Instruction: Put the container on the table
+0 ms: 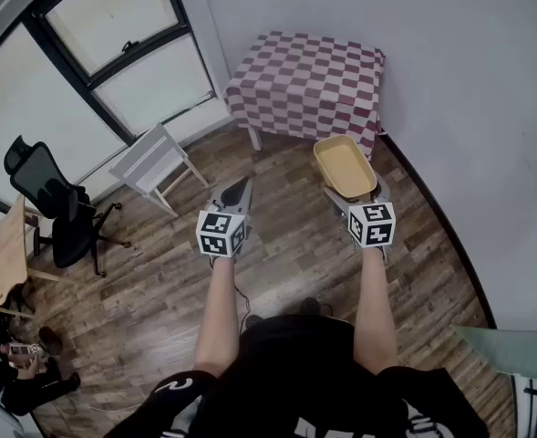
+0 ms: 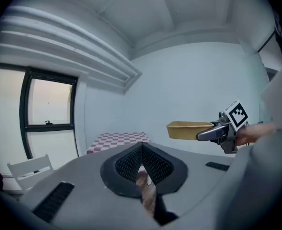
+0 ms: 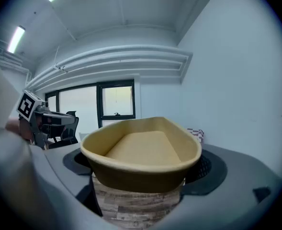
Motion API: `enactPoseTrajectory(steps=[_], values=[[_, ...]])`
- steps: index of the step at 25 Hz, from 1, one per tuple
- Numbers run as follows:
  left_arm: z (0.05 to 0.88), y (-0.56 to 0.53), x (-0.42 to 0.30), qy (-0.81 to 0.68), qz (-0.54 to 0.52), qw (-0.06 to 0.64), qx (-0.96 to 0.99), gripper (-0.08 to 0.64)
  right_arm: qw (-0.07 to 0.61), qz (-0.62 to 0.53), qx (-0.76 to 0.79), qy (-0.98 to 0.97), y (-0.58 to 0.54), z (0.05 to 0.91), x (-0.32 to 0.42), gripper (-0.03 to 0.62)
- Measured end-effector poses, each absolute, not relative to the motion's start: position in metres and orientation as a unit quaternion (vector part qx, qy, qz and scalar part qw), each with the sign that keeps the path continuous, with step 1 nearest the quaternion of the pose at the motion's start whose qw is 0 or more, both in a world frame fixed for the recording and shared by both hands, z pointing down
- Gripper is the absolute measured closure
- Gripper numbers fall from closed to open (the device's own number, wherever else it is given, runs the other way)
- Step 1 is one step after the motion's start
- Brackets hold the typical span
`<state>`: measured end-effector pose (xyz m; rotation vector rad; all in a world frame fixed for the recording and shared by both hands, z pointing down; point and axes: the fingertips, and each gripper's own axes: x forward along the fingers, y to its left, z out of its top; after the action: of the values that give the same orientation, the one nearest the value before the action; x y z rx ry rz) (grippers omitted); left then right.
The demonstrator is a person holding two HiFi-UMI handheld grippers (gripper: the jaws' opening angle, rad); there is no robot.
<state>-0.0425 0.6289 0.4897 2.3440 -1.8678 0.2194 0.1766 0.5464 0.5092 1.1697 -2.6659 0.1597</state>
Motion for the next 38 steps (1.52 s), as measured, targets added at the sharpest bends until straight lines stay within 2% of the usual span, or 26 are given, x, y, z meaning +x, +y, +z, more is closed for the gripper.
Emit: enactPoseTrajectory(steps=[22,38], values=[[0.504,0.611,0.027,-0.619,0.082,0.075,0.778,0.535,0.119,0.066,0.401,-0.906,0.528,0.524,0.247,0.034],[0.530,0.551,0.032,-0.593,0.077,0.096,0.796,0.535,0.137,0.078,0.434,-0.887,0.489,0.545,0.266,0.034]])
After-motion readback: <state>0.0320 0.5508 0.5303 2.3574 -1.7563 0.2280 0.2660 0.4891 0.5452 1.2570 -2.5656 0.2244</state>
